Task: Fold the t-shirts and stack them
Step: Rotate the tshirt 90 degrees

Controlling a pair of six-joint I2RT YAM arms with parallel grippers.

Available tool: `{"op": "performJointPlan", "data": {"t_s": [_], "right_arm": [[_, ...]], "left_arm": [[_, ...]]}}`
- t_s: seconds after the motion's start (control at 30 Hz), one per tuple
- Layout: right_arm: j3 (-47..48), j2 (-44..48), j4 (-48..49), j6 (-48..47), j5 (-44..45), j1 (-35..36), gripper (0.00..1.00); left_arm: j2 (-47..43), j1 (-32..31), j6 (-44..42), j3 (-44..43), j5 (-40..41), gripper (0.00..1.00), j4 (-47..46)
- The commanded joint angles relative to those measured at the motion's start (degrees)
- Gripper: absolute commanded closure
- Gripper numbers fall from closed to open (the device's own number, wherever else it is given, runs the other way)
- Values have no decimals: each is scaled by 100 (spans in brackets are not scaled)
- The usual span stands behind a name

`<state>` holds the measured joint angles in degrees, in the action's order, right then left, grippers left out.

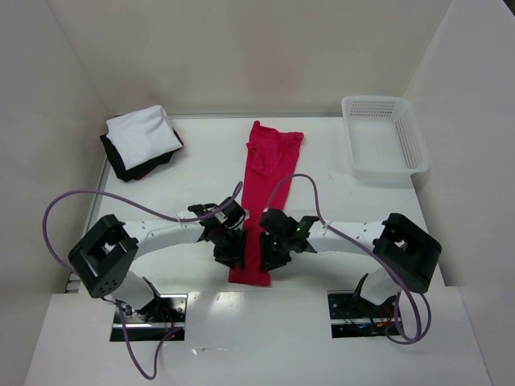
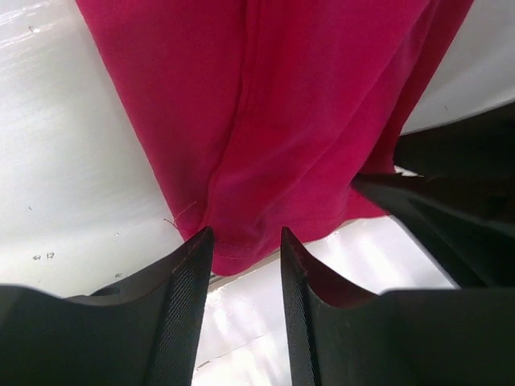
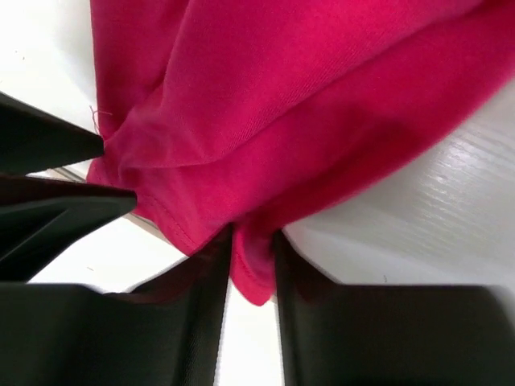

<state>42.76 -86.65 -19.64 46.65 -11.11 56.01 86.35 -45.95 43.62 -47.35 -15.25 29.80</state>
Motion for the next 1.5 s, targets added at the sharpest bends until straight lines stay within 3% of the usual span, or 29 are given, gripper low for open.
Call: {"op": "performJointPlan", "data": {"t_s": [0.0,0.13,0.3,0.4,0.6,0.67,0.83,1.03,1.47], "right_arm": [[215,-45,171,10,127,68,74],[215,-45,-22,10,180,68,86],[-39,192,-128,124,233,68,88],[-93,394,-181,177,285,68,84],[-277,790,-471,292,443,68,67],[-348,965,-471,344,443,68,65],[-409,1238,-584,537,496,68,46],[-409,1510,-769,705,847,68,38],[-892,2363,-910,1416,1059,68,38]], "left_arm": [[146,-28,-64,85,-66,54,-71],[198,-28,-64,138,-128,63,-133],[303,-28,-64,139,-181,75,-247],[304,-28,-125,139,-181,85,-247],[304,-28,-230,-54,-320,91,-194],[304,-28,-231,-116,-382,91,-194],[252,-28,-354,-318,-838,94,-194],[251,-28,-459,-660,-1252,94,-194],[531,-247,-916,-775,-2580,90,-528]]}}
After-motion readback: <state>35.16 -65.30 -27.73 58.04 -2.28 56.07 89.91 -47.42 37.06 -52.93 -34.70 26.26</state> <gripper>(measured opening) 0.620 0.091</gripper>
